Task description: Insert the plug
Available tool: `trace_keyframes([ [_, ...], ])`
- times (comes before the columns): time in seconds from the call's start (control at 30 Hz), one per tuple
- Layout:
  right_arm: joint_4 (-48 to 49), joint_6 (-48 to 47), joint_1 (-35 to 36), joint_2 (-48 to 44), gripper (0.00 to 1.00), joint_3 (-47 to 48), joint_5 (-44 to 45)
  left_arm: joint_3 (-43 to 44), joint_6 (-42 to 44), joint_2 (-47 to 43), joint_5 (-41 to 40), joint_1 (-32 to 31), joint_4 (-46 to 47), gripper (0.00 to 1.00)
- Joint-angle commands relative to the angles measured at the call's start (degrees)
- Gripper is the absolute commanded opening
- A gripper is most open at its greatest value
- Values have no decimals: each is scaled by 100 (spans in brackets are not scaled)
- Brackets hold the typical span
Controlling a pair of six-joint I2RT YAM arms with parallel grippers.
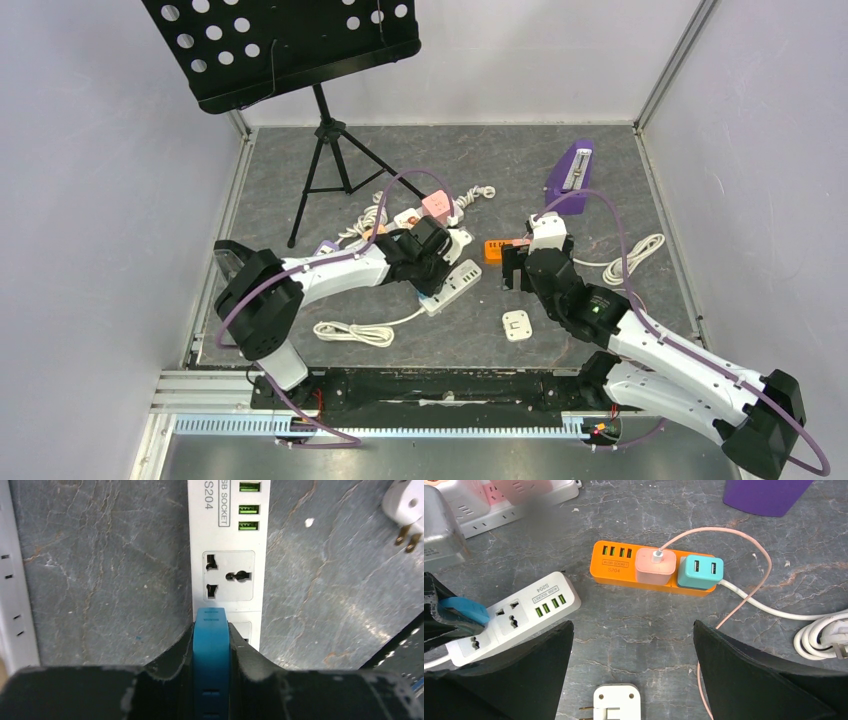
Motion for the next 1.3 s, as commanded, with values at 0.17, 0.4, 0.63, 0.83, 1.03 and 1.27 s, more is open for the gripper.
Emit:
trace_keyframes([
  [0.17,146,107,-31,-14,91,-27,108,-792,-922,88,-253,-451,723,2],
  [0.4,134,124,-31,-44,91,-16,125,-1303,-883,-180,-911,-742,1069,2],
  [0.63,142,163,-36,-2,91,10,103,-2101,-1241,-765,-1031,-774,2064,2],
  [0.83,145,211,-31,3,91,1,47,-2290,-1283,-792,-1094,-783,2543,9],
  [1.03,111,216,-33,16,91,62,-58,-1855,-1237,-1024,-1182,-785,2272,39],
  [1.27,66,217,-27,1,92,92,-155,-960,-1006,-1372,-1328,-781,1557,58],
])
